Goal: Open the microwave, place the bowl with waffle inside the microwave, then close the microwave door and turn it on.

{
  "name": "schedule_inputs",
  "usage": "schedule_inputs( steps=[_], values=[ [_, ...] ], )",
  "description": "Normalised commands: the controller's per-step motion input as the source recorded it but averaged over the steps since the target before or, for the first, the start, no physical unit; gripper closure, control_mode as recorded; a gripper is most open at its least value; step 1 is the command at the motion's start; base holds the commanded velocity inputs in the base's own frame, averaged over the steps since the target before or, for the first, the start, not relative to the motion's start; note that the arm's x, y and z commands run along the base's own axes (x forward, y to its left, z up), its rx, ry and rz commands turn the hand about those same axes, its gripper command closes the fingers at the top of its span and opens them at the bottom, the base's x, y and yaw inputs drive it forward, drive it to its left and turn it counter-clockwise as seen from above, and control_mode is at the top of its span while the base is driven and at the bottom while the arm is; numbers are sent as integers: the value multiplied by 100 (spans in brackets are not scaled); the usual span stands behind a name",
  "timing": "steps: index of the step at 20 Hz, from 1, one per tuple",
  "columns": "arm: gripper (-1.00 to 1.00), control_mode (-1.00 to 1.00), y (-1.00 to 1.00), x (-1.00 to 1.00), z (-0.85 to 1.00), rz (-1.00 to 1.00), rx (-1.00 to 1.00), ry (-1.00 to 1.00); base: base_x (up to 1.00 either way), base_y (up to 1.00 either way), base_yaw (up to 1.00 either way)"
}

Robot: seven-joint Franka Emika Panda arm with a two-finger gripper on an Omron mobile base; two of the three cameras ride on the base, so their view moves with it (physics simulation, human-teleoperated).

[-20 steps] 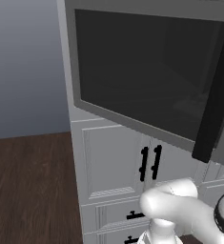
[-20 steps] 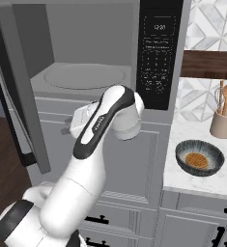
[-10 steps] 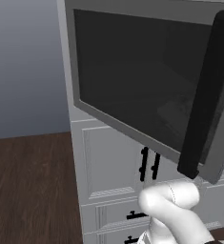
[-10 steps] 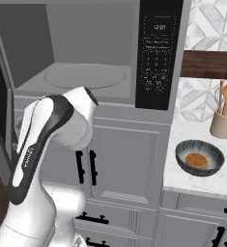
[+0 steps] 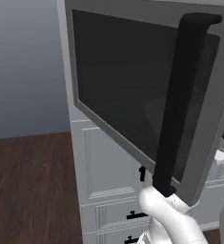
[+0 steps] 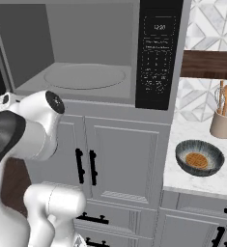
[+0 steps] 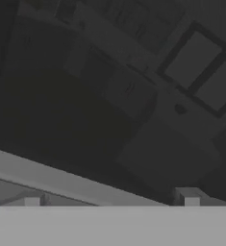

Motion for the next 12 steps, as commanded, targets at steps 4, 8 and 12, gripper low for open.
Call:
schedule_inputs(
  steps=[4,8,12],
  values=[
    [-100,-100,36,0,2,0,4,-17,0,0,0],
    [-100,-100,24,0,-1,0,0,-6,0,0,0],
    [-100,-100,4,8,-13,0,0,7,0,0,0]
  ],
)
